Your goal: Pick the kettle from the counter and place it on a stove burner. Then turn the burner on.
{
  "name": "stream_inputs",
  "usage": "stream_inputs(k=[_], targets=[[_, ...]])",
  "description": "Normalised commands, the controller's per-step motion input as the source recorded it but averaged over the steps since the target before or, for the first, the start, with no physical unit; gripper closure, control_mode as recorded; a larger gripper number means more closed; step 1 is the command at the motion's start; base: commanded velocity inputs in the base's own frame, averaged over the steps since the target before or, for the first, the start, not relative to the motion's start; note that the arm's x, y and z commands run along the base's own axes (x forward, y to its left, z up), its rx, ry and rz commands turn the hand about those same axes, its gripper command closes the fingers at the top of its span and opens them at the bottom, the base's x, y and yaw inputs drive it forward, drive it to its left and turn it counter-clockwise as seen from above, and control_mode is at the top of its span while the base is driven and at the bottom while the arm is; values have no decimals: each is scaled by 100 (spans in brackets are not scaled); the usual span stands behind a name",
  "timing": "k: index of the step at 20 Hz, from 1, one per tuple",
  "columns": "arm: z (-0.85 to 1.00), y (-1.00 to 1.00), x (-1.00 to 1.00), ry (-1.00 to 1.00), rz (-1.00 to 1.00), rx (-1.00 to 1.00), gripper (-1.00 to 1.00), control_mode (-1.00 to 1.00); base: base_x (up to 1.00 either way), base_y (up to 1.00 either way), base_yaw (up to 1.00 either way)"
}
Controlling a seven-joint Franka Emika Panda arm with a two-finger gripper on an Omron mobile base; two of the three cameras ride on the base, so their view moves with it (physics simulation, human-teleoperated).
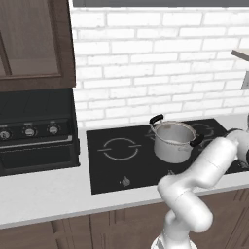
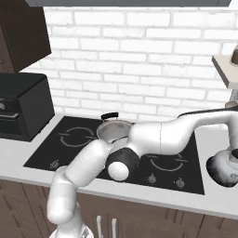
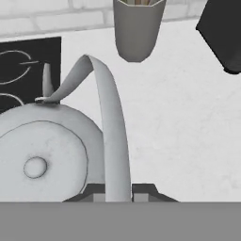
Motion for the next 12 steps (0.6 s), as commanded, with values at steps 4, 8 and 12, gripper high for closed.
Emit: stream_inputs(k=[4,8,12], targets=[[42,100,-54,-15,-6,-13,100,-100,0,0,0],[45,100,-51,-15,-6,-15,100,-100,0,0,0],[37,100,-47,-13,-6,-17,100,-100,0,0,0]])
